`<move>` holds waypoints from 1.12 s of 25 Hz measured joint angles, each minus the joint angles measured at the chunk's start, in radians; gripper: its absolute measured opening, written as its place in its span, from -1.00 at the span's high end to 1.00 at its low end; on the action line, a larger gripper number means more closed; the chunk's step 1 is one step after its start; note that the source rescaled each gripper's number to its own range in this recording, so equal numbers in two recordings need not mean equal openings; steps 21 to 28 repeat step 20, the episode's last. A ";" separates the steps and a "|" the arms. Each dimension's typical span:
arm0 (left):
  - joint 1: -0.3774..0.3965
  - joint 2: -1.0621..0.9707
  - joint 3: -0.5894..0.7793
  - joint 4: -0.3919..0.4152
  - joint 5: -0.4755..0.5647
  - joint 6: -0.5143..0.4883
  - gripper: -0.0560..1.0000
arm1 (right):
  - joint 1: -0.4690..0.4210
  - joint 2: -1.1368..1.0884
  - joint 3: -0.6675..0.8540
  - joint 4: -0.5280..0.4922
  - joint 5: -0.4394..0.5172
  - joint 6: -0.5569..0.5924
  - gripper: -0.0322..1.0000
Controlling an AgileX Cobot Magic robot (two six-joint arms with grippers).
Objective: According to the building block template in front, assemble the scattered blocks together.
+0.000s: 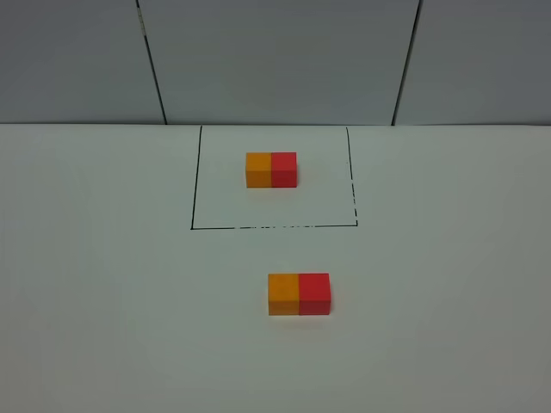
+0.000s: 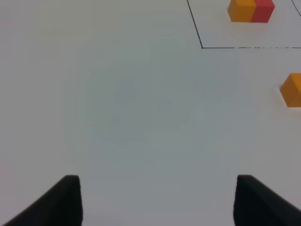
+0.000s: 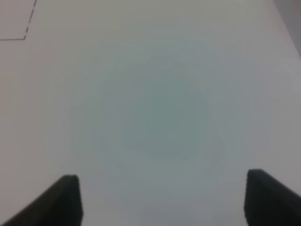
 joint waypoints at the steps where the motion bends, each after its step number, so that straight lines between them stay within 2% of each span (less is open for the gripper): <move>1: 0.000 0.000 0.000 0.000 0.000 0.000 -0.11 | 0.000 0.000 0.000 0.000 0.000 0.000 0.05; 28: 0.000 0.000 0.000 0.000 0.000 0.000 -0.10 | 0.000 0.000 0.000 0.000 0.000 0.000 0.05</move>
